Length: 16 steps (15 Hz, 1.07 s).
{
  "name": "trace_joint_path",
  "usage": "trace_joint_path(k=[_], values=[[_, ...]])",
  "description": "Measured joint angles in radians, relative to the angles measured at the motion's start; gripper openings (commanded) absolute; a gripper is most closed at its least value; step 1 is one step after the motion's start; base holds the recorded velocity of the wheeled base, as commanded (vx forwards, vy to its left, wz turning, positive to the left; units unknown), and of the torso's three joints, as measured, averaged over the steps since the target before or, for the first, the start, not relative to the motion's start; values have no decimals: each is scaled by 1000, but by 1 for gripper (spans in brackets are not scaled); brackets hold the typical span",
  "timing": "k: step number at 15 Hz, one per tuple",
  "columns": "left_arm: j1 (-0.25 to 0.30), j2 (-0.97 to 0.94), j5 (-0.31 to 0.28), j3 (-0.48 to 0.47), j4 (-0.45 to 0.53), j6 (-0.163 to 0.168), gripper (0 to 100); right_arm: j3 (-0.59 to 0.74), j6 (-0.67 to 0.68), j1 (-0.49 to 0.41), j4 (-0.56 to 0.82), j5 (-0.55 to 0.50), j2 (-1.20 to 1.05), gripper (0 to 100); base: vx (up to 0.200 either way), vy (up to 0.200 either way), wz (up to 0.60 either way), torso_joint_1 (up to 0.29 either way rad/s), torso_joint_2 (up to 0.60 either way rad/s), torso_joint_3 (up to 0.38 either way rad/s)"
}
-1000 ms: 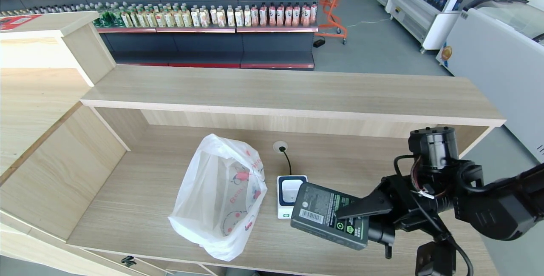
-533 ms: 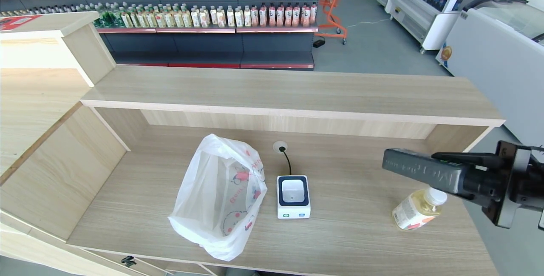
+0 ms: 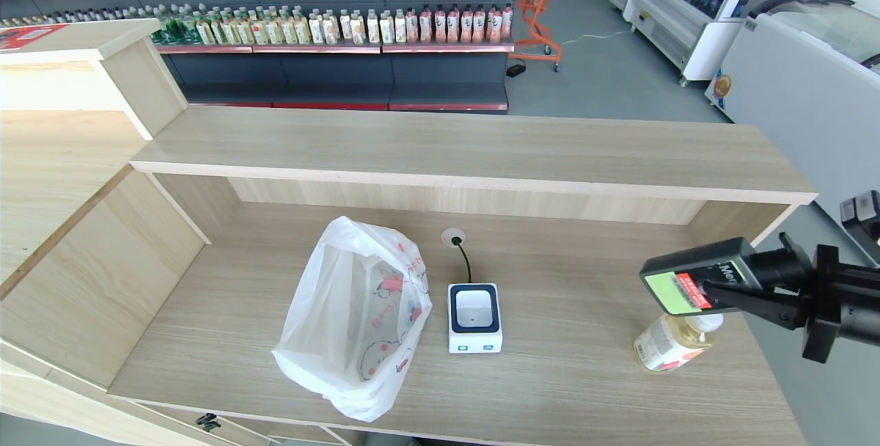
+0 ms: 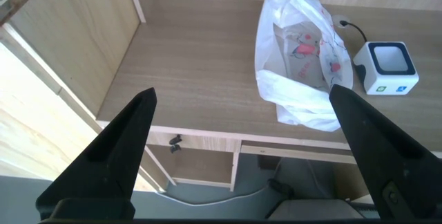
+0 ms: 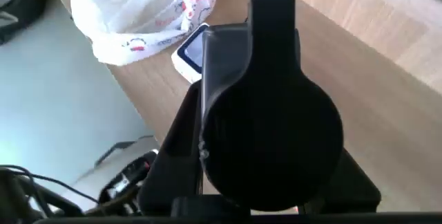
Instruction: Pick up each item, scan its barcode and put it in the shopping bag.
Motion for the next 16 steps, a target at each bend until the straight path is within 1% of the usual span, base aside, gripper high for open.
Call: trace_joint_path(k=[1,3,4,5,7,10,13,16], values=[[0,0,0,0,0,0,100,-13,167,25,-3,-28,26,0,0,0,0,0,0,0],[0,0,0,0,0,0,100,-51,554,105,-8,-104,88,0,0,0,0,0,0,0],[0,0,0,0,0,0,100,-72,694,158,-10,-151,123,0,0,0,0,0,0,0],[0,0,0,0,0,0,100,-92,770,210,-11,-203,166,0,0,0,0,0,0,0],[0,0,0,0,0,0,100,-129,833,309,-18,-303,269,0,0,0,0,0,0,0],[0,0,0,0,0,0,100,-184,853,428,-75,-432,421,0,0,0,0,0,0,0],[0,0,0,0,0,0,100,-279,856,521,-92,-491,541,0,0,0,0,0,0,0],[0,0,0,0,0,0,100,-334,855,583,-95,-549,622,0,0,0,0,0,0,0]])
